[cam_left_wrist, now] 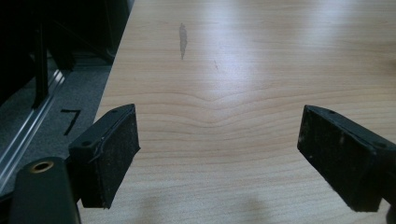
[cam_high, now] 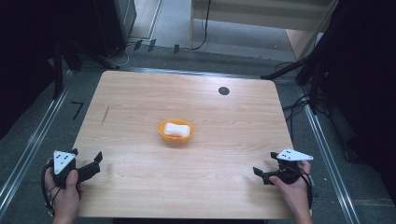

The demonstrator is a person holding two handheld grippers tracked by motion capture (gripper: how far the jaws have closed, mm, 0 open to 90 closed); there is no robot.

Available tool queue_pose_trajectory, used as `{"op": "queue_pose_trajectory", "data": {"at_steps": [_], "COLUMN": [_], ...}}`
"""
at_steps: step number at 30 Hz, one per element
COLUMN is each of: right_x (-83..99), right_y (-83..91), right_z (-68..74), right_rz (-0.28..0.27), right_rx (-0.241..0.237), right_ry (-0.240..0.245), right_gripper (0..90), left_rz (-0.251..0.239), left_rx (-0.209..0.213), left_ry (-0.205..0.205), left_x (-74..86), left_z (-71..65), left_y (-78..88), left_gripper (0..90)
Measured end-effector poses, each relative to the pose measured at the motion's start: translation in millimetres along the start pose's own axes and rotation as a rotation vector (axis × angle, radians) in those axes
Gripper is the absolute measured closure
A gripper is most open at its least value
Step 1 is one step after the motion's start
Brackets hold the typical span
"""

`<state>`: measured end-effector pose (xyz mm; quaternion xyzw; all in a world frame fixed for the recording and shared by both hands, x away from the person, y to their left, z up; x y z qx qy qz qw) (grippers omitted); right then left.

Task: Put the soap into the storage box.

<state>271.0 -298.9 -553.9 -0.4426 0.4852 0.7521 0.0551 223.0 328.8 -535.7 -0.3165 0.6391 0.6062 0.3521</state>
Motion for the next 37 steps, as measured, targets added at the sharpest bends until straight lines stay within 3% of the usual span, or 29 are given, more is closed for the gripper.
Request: {"op": "queue_pose_trajectory", "data": {"at_steps": [21,33,37], "right_x": [44.7,53.4,54.1], "right_y": [35.7,43.4,44.3], "right_z": [-11.9,-11.2,-13.8], "right_rz": [-0.085,-0.11,-0.125], "right_rx": [0.01,0.013,0.039], "right_ry": [-0.082,-0.077,-0.106], "right_gripper": [0.0,0.0,0.0], "left_rz": [0.001,0.005,0.009], "left_rx": [0.005,-0.005,-0.007], "left_ry": [0.024,0.055,0.066], "left_x": [0.0,-0.1,-0.3], "left_z": [2.1,4.5,5.5], "left_y": [-0.1,-0.5,-1.2], "left_gripper": [12.5,12.5,12.5]}}
Point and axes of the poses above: each handheld gripper's, and its own axes: y roughly backward along the jaws, x roughly out of its underside, z roughly to its left, the point moved 3 cm from there along -y, roughly forward along the jaws, and after that the axes turned 6 degrees about z, right-handed, at the moved point
